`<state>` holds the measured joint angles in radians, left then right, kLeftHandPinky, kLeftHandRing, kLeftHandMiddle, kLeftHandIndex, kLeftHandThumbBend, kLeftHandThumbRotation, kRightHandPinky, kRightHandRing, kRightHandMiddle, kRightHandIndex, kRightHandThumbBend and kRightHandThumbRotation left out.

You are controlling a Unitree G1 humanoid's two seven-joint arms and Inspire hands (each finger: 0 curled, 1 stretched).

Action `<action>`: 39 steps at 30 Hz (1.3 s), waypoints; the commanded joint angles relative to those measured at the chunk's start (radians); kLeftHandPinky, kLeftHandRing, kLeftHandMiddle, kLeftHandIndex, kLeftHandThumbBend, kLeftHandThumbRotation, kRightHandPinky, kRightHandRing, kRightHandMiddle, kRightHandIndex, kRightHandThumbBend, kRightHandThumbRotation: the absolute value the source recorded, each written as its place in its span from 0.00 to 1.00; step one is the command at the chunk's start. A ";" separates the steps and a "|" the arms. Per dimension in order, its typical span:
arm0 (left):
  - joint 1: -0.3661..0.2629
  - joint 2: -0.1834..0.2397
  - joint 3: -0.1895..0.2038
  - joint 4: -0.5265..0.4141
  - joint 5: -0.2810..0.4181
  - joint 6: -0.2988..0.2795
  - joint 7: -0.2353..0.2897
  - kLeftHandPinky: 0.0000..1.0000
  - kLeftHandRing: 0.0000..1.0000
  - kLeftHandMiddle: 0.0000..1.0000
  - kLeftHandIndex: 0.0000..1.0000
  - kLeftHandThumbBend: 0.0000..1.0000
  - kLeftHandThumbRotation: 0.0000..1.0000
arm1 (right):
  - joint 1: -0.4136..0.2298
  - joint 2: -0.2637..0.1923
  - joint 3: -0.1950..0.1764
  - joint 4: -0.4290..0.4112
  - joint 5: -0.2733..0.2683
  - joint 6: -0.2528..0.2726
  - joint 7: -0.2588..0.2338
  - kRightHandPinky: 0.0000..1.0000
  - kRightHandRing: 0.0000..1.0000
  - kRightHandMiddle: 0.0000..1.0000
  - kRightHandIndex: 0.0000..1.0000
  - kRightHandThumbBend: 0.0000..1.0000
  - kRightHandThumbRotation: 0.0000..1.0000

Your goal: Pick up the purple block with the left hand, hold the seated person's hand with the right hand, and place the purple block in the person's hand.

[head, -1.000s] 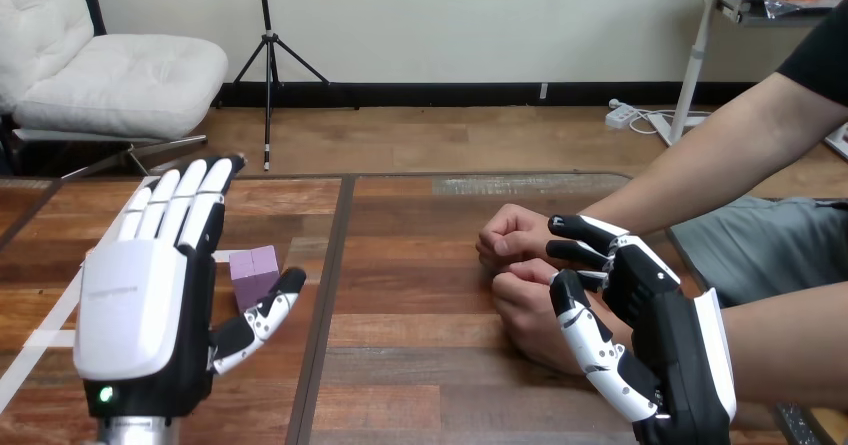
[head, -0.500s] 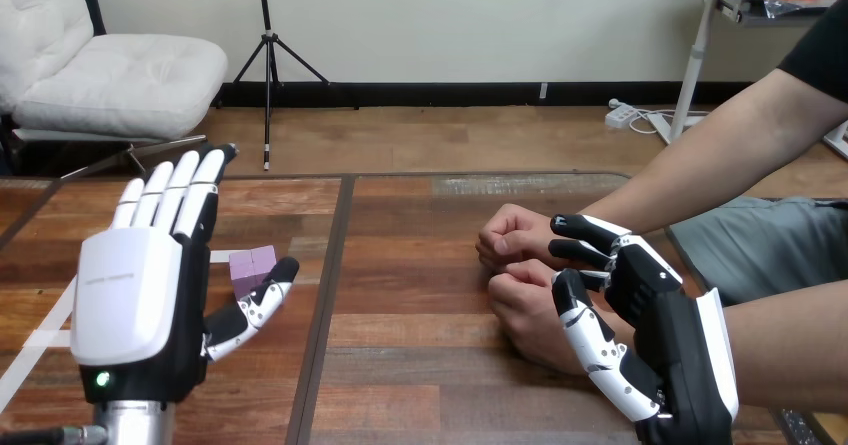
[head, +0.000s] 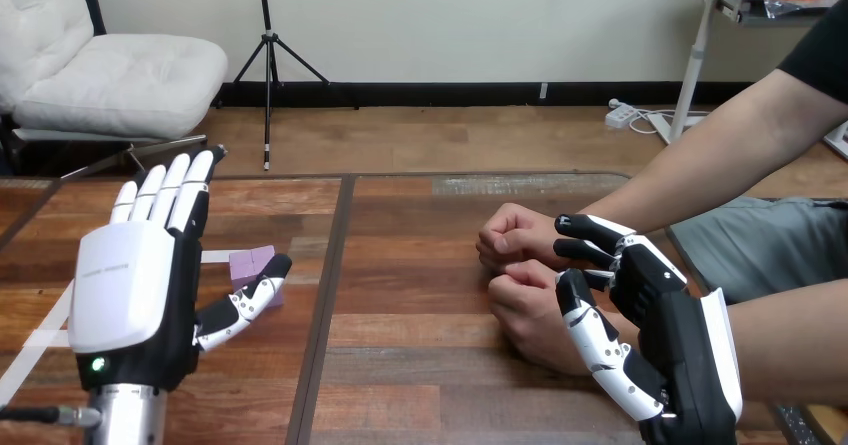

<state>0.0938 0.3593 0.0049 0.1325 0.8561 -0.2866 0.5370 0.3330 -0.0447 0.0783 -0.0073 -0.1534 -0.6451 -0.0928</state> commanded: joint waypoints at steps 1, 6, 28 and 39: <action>-0.089 0.033 -0.018 0.037 -0.028 -0.011 -0.010 0.94 0.93 0.93 0.93 0.64 0.46 | -0.060 0.000 -0.007 -0.003 0.015 -0.028 0.010 0.62 0.74 0.77 0.71 0.38 0.43; -0.111 0.043 -0.023 0.064 -0.054 -0.012 -0.034 0.93 0.93 0.94 0.93 0.66 0.49 | -0.061 0.002 -0.010 -0.003 0.014 -0.027 0.010 0.61 0.73 0.77 0.71 0.38 0.44; -0.176 0.072 -0.032 0.131 -0.175 0.000 -0.187 0.95 0.96 0.96 0.96 0.75 0.59 | -0.065 0.000 -0.014 0.003 0.019 -0.032 0.020 0.61 0.74 0.77 0.71 0.38 0.44; -0.211 0.090 -0.031 0.174 -0.252 -0.018 -0.277 0.92 0.95 0.95 0.95 0.81 0.58 | -0.067 0.000 -0.014 0.000 0.023 -0.027 0.027 0.60 0.73 0.77 0.71 0.37 0.44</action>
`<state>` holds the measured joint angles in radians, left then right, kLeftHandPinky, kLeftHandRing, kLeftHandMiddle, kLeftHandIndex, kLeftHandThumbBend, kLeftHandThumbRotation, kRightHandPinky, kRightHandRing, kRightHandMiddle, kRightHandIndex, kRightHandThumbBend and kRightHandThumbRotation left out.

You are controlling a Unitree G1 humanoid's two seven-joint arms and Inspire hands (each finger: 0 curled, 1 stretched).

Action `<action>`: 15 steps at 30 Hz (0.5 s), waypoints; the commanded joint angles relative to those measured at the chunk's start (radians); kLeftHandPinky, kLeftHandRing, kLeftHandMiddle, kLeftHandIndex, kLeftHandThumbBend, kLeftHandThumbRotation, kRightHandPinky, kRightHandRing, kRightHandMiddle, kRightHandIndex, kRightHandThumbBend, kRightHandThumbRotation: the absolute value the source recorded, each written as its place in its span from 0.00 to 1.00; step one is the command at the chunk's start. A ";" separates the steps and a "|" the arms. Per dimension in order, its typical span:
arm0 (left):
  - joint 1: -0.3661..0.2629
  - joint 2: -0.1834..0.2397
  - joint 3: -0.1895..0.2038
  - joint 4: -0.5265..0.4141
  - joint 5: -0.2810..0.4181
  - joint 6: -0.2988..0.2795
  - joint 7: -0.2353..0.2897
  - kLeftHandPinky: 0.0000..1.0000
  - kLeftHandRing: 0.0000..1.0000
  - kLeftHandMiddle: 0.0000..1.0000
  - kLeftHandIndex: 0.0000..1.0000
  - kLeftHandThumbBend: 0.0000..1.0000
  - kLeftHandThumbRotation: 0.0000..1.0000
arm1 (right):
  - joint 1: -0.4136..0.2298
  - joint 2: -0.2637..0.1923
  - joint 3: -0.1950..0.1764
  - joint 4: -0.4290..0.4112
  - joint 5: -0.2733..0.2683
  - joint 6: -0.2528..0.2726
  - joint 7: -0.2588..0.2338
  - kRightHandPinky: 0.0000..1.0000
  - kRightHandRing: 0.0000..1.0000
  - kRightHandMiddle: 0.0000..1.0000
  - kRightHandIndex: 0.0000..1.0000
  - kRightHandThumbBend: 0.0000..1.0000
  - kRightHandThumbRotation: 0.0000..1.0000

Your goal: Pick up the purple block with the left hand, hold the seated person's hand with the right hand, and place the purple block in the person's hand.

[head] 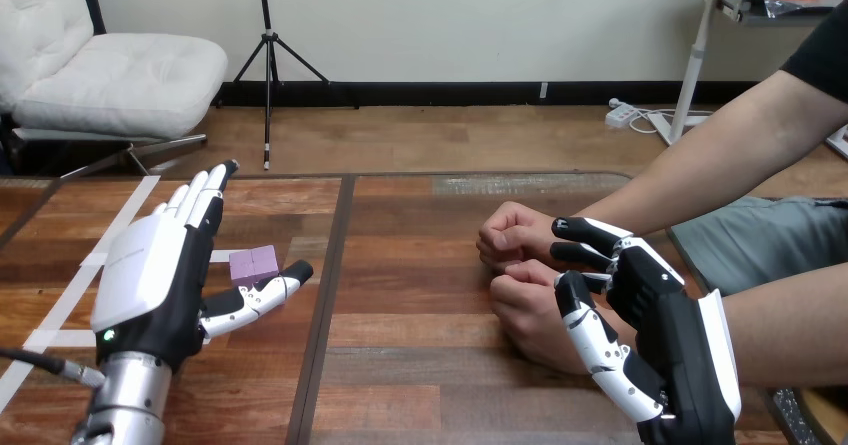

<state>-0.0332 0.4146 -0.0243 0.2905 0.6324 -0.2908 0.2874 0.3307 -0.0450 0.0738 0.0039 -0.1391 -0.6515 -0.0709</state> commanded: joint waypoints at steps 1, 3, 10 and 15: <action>-0.086 0.036 -0.002 0.019 -0.032 -0.014 -0.032 0.91 0.94 0.95 0.95 0.82 0.58 | -0.065 0.000 -0.009 -0.011 0.009 -0.021 0.005 0.60 0.73 0.77 0.71 0.37 0.44; -0.094 0.041 -0.004 0.029 -0.040 -0.016 -0.047 0.91 0.94 0.95 0.94 0.83 0.58 | -0.064 0.000 -0.011 -0.012 0.002 -0.018 0.002 0.60 0.73 0.77 0.71 0.37 0.44; -0.116 0.053 -0.010 0.060 -0.057 -0.021 -0.078 0.90 0.93 0.94 0.94 0.87 0.56 | -0.064 0.001 -0.011 -0.011 0.001 -0.017 0.002 0.60 0.73 0.77 0.71 0.38 0.44; -0.132 0.058 -0.013 0.083 -0.065 -0.019 -0.102 0.89 0.92 0.93 0.93 0.90 0.56 | -0.063 0.001 -0.012 -0.012 0.003 -0.014 0.003 0.60 0.73 0.77 0.71 0.38 0.44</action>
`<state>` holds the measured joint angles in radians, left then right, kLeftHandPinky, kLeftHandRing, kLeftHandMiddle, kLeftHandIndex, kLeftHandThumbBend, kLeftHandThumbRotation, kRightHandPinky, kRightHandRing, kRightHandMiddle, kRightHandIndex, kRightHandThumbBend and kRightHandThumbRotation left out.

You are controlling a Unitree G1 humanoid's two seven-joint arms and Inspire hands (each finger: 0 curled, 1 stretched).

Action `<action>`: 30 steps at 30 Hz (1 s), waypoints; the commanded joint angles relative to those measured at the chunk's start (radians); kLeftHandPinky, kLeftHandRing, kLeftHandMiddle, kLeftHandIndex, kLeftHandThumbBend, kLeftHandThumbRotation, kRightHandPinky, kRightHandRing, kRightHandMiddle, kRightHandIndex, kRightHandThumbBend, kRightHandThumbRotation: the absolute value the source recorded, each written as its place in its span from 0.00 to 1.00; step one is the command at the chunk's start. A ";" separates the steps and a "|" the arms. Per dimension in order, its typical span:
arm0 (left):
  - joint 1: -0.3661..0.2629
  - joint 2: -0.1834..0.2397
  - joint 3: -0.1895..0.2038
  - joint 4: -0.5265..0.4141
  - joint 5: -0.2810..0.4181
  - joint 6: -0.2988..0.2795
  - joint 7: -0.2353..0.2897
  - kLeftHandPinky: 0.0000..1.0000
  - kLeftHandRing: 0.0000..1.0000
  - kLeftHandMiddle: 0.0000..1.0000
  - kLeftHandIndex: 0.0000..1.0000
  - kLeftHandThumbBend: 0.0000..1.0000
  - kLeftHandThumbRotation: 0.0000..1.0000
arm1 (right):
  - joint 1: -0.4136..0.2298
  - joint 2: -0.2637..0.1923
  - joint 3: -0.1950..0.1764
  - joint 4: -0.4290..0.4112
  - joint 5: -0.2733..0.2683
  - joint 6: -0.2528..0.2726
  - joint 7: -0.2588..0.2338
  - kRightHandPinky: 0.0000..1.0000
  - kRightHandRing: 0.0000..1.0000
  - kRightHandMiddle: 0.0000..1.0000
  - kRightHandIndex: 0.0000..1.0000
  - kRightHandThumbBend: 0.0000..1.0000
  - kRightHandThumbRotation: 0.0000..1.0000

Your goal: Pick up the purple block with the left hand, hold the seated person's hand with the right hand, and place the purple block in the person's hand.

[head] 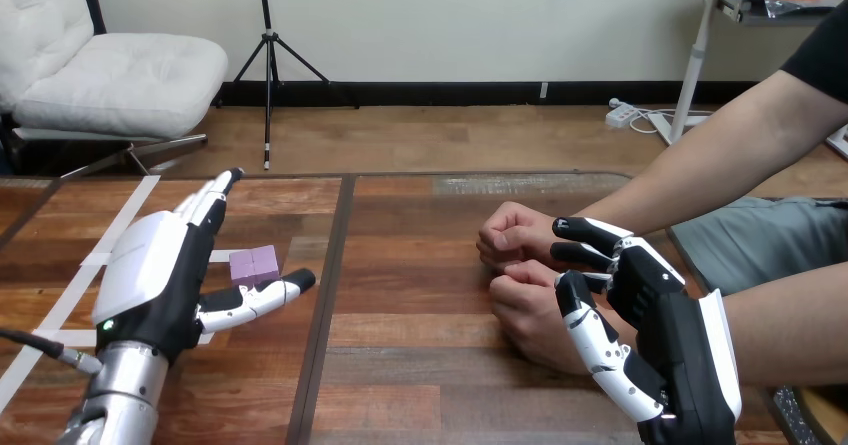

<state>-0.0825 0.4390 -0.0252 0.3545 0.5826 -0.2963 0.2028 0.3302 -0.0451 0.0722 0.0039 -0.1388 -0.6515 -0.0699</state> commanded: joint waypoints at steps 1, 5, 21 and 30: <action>-0.085 0.035 -0.012 0.021 -0.015 -0.012 -0.020 0.89 0.92 0.93 0.93 0.90 0.56 | -0.063 0.001 -0.010 -0.012 0.004 -0.014 0.002 0.60 0.73 0.77 0.71 0.38 0.44; -0.096 0.039 -0.016 0.036 -0.015 -0.003 -0.040 0.90 0.92 0.93 0.93 0.91 0.55 | -0.063 0.001 -0.010 -0.012 0.008 -0.012 0.003 0.60 0.73 0.77 0.71 0.38 0.44; -0.139 0.053 -0.038 0.098 0.016 0.012 -0.047 0.90 0.92 0.93 0.94 0.94 0.55 | -0.065 0.000 -0.012 -0.008 0.004 -0.017 0.002 0.60 0.74 0.77 0.71 0.38 0.45; -0.161 0.066 -0.069 0.133 0.064 0.030 -0.022 0.92 0.93 0.94 0.94 0.93 0.55 | -0.065 -0.002 -0.014 -0.006 -0.002 -0.018 0.001 0.60 0.73 0.77 0.70 0.38 0.45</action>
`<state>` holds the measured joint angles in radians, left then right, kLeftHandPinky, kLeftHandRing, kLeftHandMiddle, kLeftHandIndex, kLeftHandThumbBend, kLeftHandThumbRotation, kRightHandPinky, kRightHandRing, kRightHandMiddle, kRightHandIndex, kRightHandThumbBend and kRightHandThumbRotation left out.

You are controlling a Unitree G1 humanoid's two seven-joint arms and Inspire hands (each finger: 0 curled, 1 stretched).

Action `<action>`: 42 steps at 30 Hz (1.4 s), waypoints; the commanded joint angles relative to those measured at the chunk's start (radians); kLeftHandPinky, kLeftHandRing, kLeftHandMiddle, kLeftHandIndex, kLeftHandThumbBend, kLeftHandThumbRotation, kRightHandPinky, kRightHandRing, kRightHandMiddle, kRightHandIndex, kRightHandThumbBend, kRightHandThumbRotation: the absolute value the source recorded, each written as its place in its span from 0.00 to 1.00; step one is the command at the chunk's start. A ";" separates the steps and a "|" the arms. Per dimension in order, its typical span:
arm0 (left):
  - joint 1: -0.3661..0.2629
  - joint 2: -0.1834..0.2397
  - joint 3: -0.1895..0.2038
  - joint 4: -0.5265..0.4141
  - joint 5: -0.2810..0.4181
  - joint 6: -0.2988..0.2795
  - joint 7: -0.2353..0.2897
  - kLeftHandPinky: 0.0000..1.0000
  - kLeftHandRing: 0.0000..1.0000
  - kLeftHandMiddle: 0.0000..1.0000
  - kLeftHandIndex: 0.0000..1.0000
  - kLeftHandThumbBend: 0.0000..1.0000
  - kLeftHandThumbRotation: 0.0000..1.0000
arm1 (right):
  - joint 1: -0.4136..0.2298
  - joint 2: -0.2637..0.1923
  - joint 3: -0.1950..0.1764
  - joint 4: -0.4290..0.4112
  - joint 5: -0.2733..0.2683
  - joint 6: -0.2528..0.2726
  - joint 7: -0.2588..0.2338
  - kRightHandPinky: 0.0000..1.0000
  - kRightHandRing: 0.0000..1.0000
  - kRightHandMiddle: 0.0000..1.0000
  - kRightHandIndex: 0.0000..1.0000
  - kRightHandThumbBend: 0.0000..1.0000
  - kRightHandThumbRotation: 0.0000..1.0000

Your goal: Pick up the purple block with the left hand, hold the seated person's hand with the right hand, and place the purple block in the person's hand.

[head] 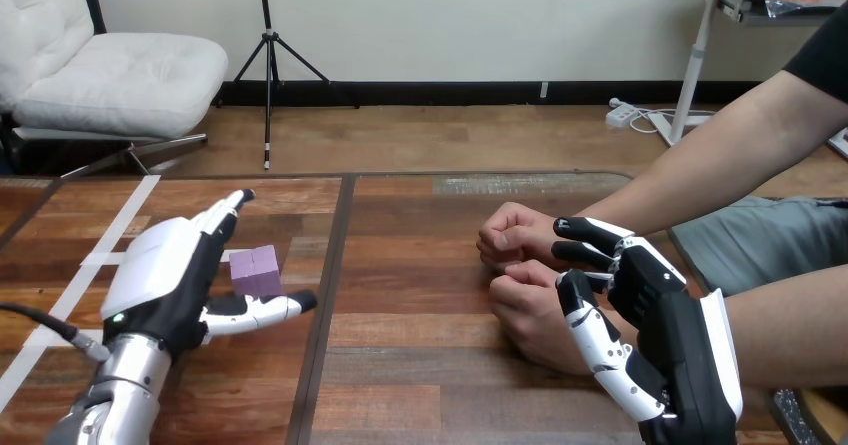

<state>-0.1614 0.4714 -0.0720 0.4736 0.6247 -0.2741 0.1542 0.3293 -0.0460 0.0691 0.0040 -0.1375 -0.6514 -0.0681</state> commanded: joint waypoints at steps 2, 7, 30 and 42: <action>-0.086 0.034 -0.026 0.020 0.027 0.008 0.031 0.93 0.94 0.94 0.94 0.93 0.54 | -0.064 -0.002 -0.012 -0.006 -0.004 -0.018 0.000 0.60 0.73 0.77 0.70 0.38 0.45; -0.096 0.038 -0.038 0.037 0.041 0.012 0.040 0.94 0.94 0.94 0.94 0.93 0.54 | -0.065 -0.005 -0.012 -0.003 0.003 -0.021 0.006 0.60 0.73 0.77 0.70 0.37 0.46; -0.132 0.048 -0.090 0.094 0.080 0.054 0.071 0.98 0.96 0.95 0.94 0.90 0.52 | -0.071 -0.005 -0.018 0.010 -0.001 -0.041 0.003 0.59 0.72 0.76 0.69 0.37 0.46; -0.147 0.041 -0.106 0.114 0.086 0.083 0.074 0.96 0.94 0.95 0.93 0.85 0.48 | -0.075 -0.004 -0.017 0.017 0.003 -0.050 0.005 0.59 0.71 0.75 0.69 0.36 0.45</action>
<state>-0.2234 0.4963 -0.1725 0.5843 0.7130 -0.1979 0.2031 0.3243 -0.0482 0.0597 0.0204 -0.1377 -0.6724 -0.0649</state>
